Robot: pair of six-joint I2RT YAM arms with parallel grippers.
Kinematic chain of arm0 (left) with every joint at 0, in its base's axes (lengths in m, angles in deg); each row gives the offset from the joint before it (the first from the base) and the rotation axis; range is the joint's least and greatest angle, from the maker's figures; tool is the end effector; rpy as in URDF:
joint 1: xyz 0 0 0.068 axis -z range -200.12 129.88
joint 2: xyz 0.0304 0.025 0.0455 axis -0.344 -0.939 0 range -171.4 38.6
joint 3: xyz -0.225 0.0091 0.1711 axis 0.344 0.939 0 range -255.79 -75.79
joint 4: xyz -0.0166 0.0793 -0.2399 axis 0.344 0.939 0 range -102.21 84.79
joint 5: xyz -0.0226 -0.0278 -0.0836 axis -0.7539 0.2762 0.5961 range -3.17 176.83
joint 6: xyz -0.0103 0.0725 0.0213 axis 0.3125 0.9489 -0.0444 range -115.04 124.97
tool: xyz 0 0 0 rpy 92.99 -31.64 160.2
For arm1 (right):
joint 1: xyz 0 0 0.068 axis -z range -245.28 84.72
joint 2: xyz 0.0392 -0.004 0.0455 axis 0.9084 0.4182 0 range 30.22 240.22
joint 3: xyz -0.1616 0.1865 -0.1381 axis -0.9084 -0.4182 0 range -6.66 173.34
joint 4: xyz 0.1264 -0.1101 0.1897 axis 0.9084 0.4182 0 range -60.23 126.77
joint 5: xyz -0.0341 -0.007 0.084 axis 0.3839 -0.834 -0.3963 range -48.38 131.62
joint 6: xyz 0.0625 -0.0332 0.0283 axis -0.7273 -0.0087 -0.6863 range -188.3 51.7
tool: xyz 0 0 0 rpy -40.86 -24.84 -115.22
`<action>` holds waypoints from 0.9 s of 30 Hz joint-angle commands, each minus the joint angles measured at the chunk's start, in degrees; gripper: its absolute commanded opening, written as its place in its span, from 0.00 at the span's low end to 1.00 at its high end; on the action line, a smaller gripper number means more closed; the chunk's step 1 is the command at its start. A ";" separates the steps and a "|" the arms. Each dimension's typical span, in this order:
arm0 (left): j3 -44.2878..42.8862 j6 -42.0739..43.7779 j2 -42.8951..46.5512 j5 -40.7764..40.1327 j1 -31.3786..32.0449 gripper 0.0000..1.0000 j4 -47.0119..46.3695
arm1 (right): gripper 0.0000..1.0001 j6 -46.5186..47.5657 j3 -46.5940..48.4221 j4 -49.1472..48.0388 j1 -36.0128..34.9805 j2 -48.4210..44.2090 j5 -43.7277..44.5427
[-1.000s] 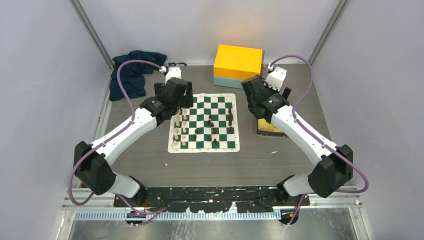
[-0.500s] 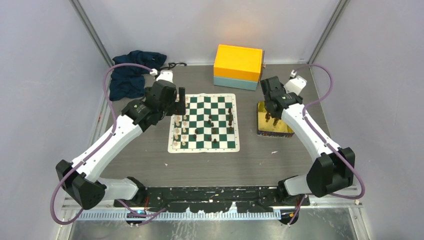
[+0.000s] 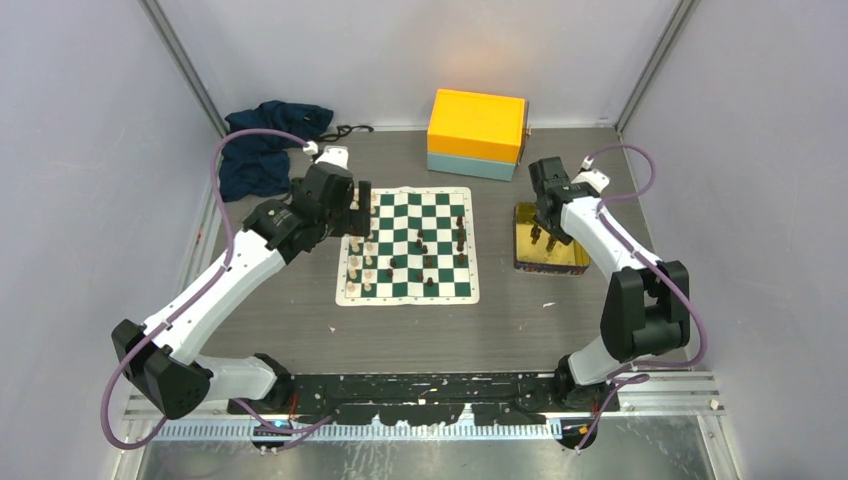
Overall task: Set up the chess pieces on the board
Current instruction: Pick up the chess piece from the storage box.
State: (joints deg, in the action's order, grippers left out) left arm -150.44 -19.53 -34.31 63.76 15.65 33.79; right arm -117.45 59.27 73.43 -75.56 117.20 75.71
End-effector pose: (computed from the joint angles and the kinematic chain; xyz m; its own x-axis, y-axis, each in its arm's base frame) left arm 0.2332 -0.1368 0.3497 -0.6438 -0.0062 -0.7652 0.0475 0.9977 -0.0481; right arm 0.3036 0.0183 0.2434 -0.5155 0.5432 -0.6627 0.7304 0.6830 -0.0082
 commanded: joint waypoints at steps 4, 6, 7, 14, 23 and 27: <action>1.49 2.37 2.22 -0.13 -0.16 0.99 -1.09 | 0.53 -1.05 2.70 -4.66 0.85 2.22 -1.51; 1.65 2.66 2.37 -0.29 -0.17 0.99 -1.04 | 0.53 -0.88 2.79 -5.40 1.37 3.11 -1.91; 1.77 2.77 2.41 -0.37 -0.24 0.99 -0.97 | 0.53 -0.70 2.86 -5.75 1.61 3.57 -2.03; 3.68 2.36 3.28 -0.57 -0.49 0.99 -1.62 | 0.55 0.71 4.15 -7.85 3.71 6.55 -3.94; 3.42 2.10 4.03 -2.44 -0.55 0.99 -0.31 | 0.59 1.78 7.39 -8.75 4.28 11.49 -6.35; 3.61 1.69 4.04 -2.68 -0.60 0.99 -0.28 | 0.59 2.20 7.98 -8.81 4.44 12.23 -6.31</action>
State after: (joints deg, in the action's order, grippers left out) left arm -146.79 -17.93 -32.30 62.53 15.39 33.92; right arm -116.03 64.41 66.02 -71.41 129.46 69.39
